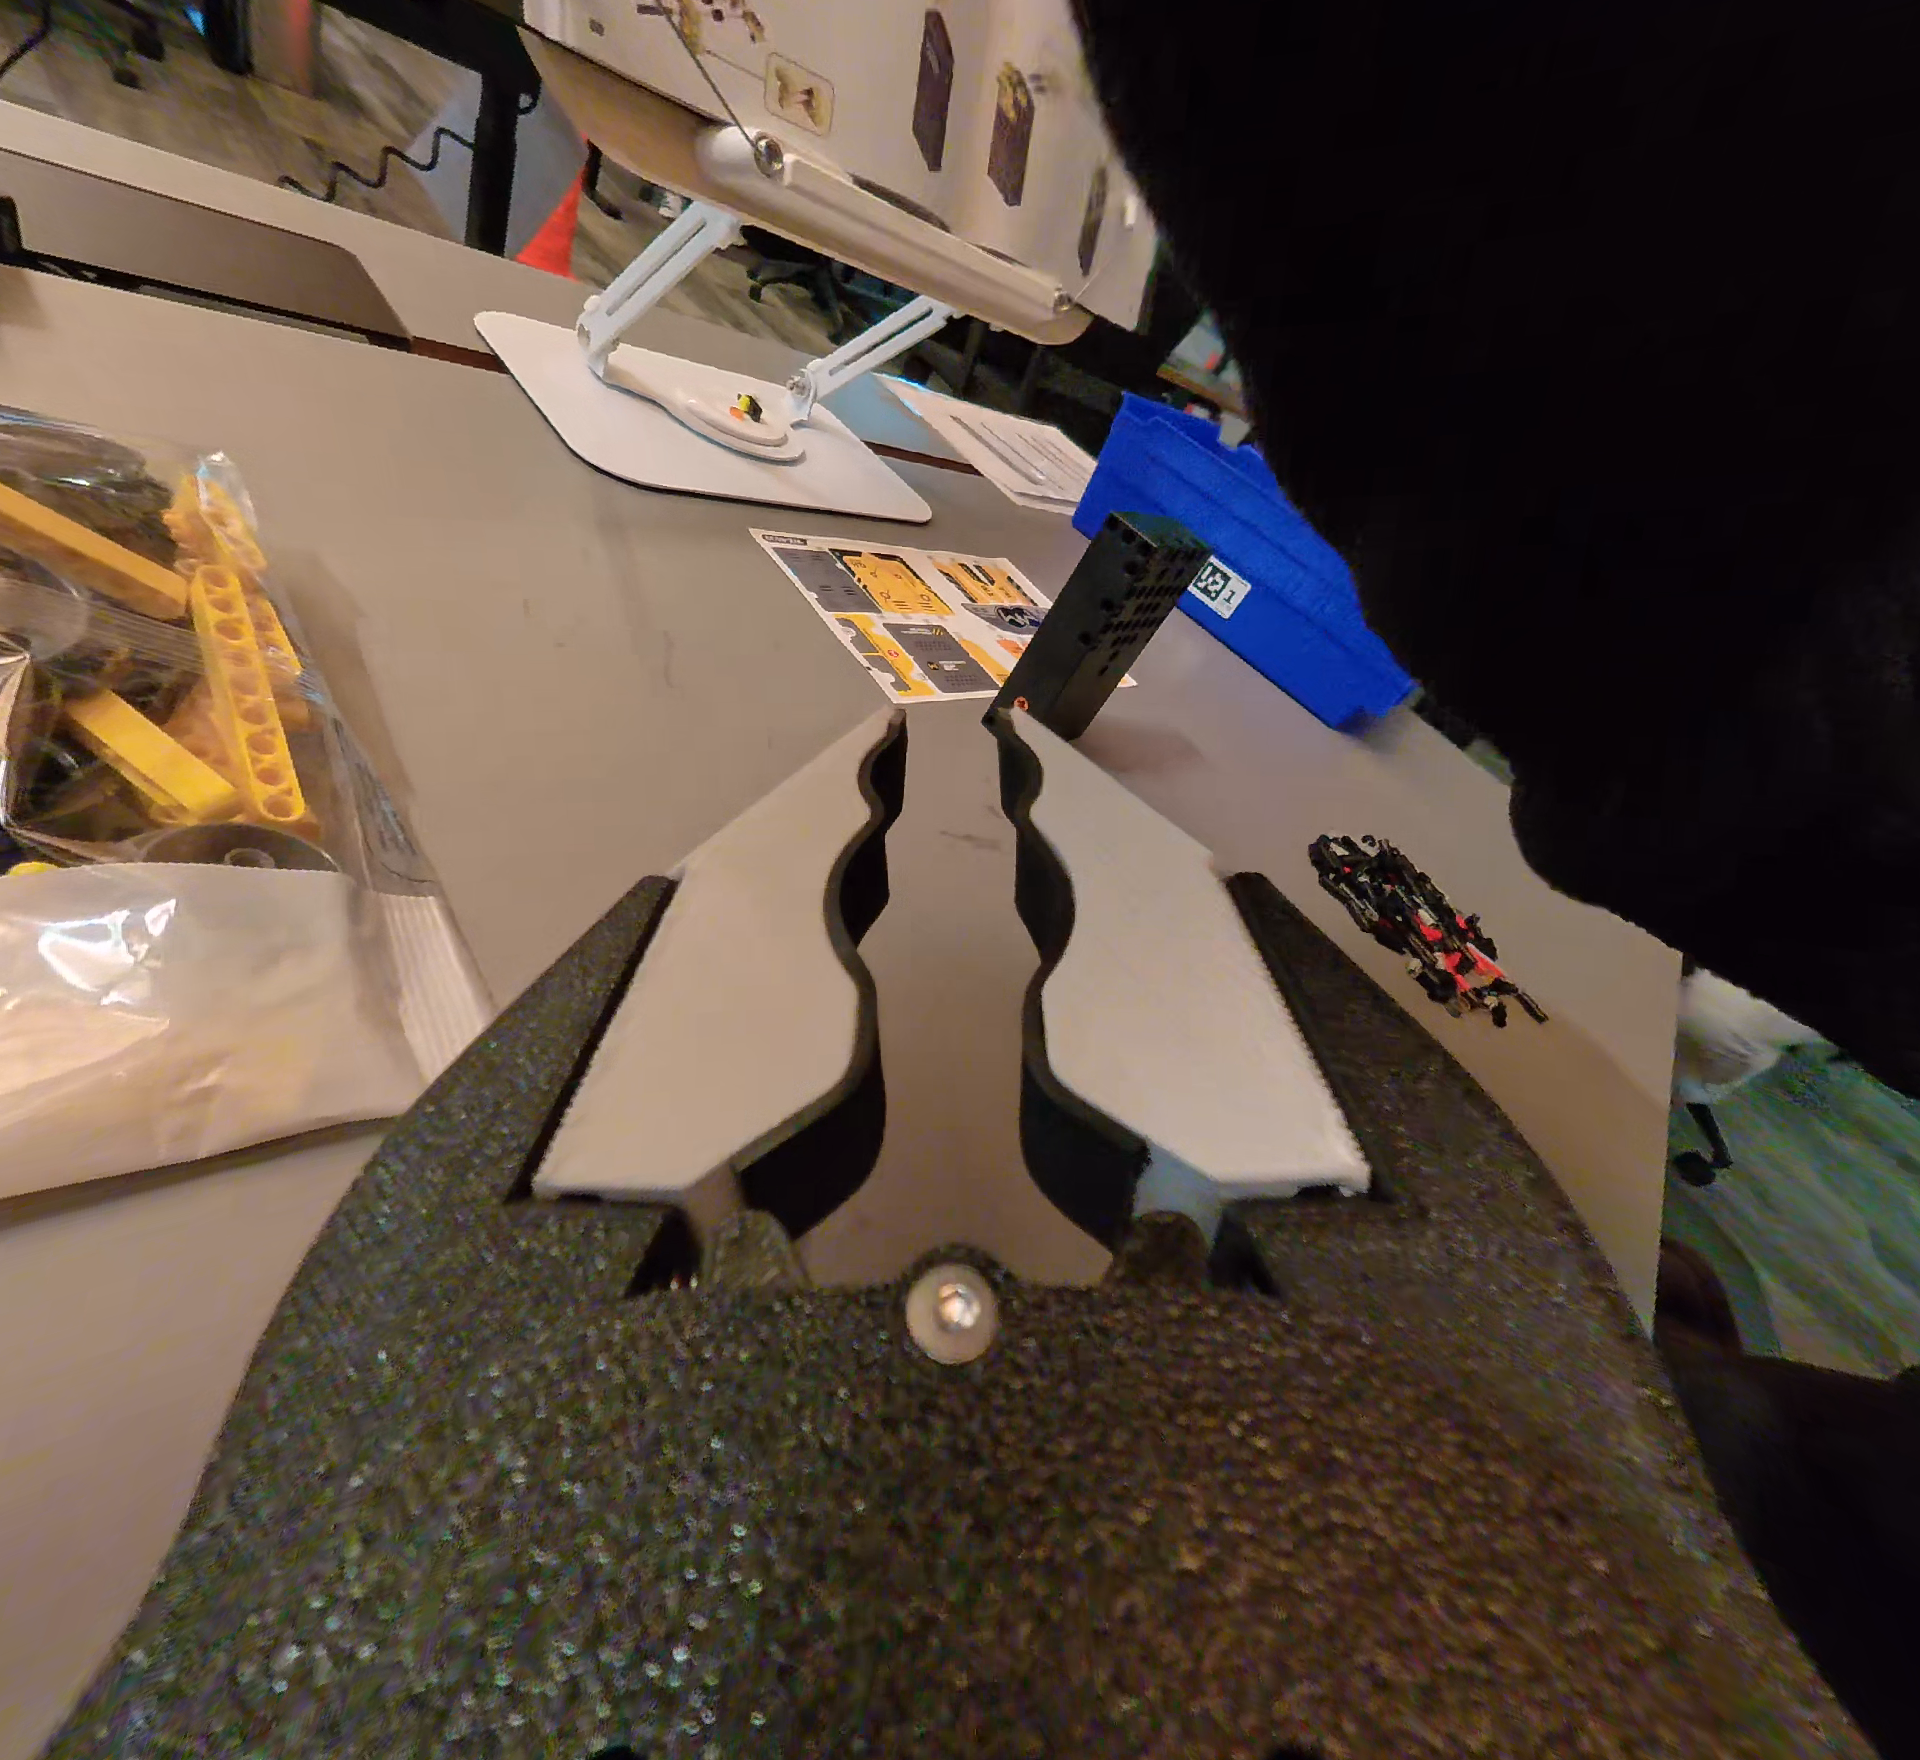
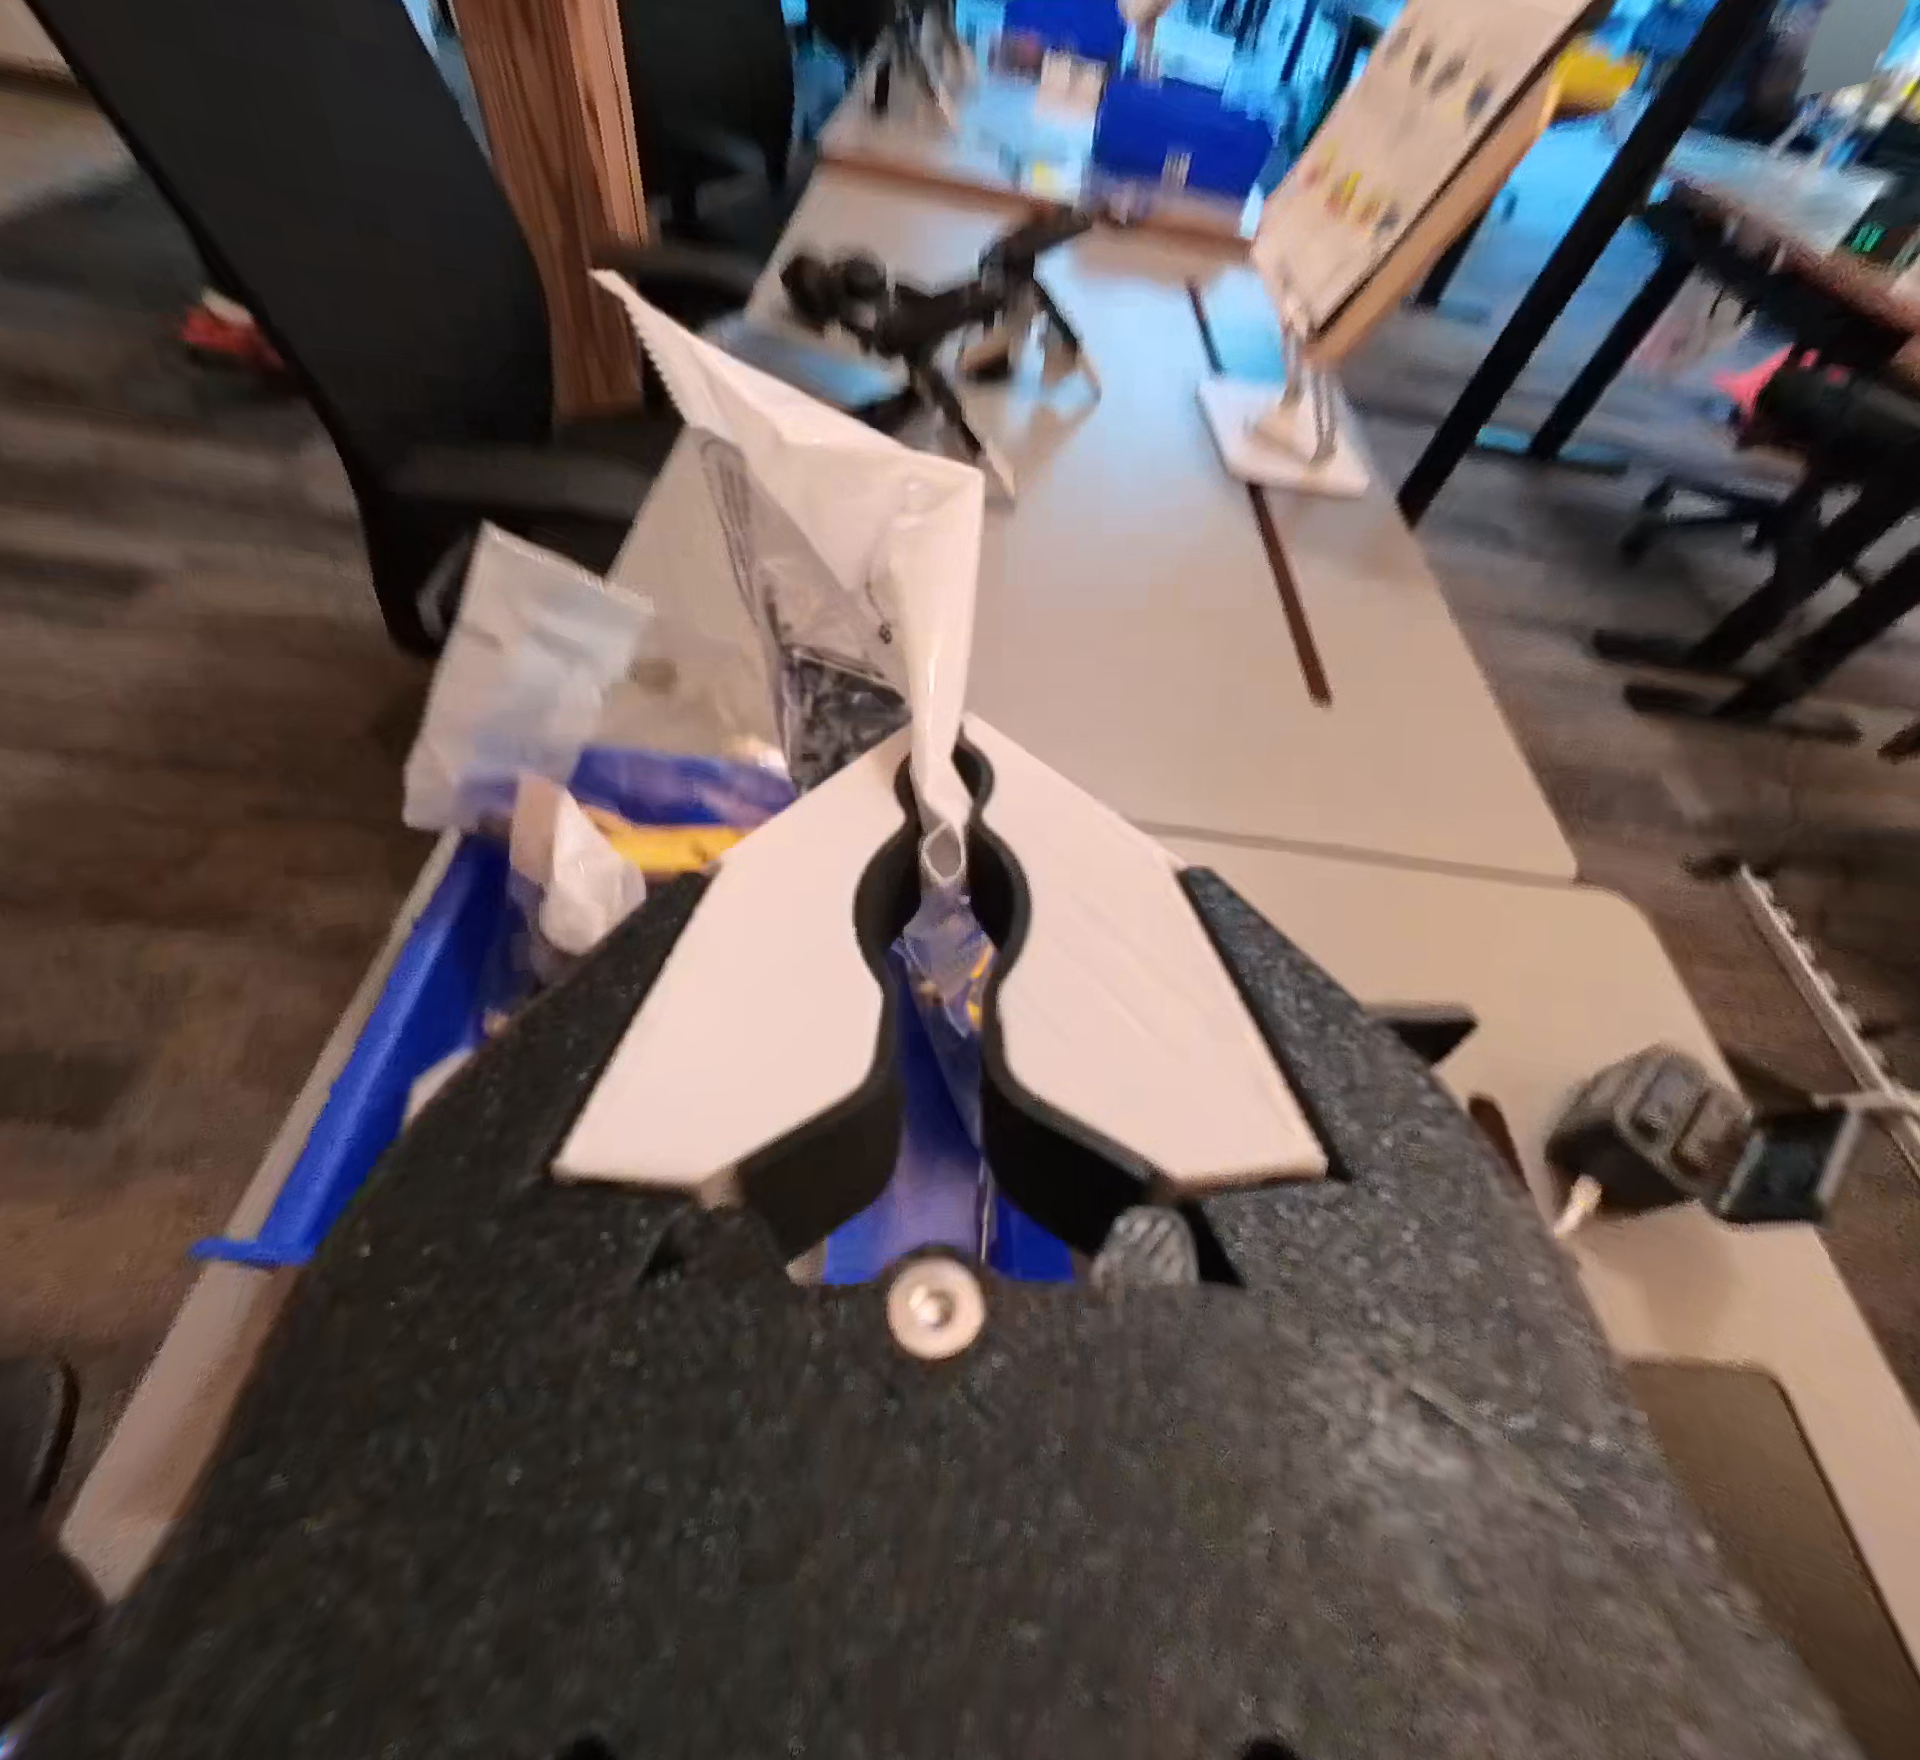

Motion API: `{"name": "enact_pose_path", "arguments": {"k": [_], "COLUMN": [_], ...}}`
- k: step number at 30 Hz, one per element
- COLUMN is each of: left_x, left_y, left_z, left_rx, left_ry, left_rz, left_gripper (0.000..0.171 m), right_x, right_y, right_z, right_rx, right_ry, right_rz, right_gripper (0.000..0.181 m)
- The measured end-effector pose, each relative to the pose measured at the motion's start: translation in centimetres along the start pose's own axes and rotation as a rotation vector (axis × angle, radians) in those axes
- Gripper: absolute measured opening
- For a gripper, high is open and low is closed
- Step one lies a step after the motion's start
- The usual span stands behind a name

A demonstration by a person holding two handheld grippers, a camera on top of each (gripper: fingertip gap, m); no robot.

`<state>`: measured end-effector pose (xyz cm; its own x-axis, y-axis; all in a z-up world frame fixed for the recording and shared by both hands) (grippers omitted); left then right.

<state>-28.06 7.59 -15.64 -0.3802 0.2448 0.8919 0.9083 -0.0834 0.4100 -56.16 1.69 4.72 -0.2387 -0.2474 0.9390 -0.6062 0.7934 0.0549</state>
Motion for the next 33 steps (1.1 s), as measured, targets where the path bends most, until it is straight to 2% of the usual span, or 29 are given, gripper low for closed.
{"name": "enact_pose_path", "arguments": {"k": [3, 6, 12, 20, 26, 33], "left_x": [0.0, 0.0, 0.0, -0.1, -0.1, -0.3], "left_y": [0.0, 0.0, 0.0, -0.1, -0.1, 0.0], "left_z": [0.0, 0.0, 0.0, 0.1, 0.2, 0.2], "left_rx": [0.000, -0.001, 0.000, 0.002, 0.003, -0.013], "left_ry": [0.001, 0.001, -0.002, -0.010, -0.013, -0.029], "left_rz": [-0.003, -0.004, -0.004, -0.005, -0.008, -0.025], "left_gripper": [0.016, 0.016, 0.017, 0.017, 0.017, 0.017], "right_x": [3.1, 3.9, 3.6, 2.2, 0.7, -3.0], "right_y": [-0.2, -0.4, -1.2, -0.6, -1.0, -2.5], "right_z": [-1.9, -3.4, -6.1, -9.3, -8.3, -3.4], "right_rx": [0.023, 0.037, 0.087, 0.117, 0.166, 0.217], "right_ry": [0.130, 0.202, 0.336, 0.416, 0.385, 0.205], "right_rz": [-0.030, -0.021, -0.017, 0.038, 0.071, 0.056], "right_gripper": [0.000, 0.000, 0.000, 0.000, 0.000, 0.000]}}
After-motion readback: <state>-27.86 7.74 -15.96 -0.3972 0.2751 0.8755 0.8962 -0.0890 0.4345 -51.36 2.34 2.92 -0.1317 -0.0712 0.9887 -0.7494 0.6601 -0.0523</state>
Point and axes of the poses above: each gripper's, where its closed fingertips meet, z out along the fingers, x out of its top, y = z × x across the jaws, the point moved 1 cm from there along -z, back along the fingers, and after that the axes turned 15 degrees about x, right-handed, at the moved point
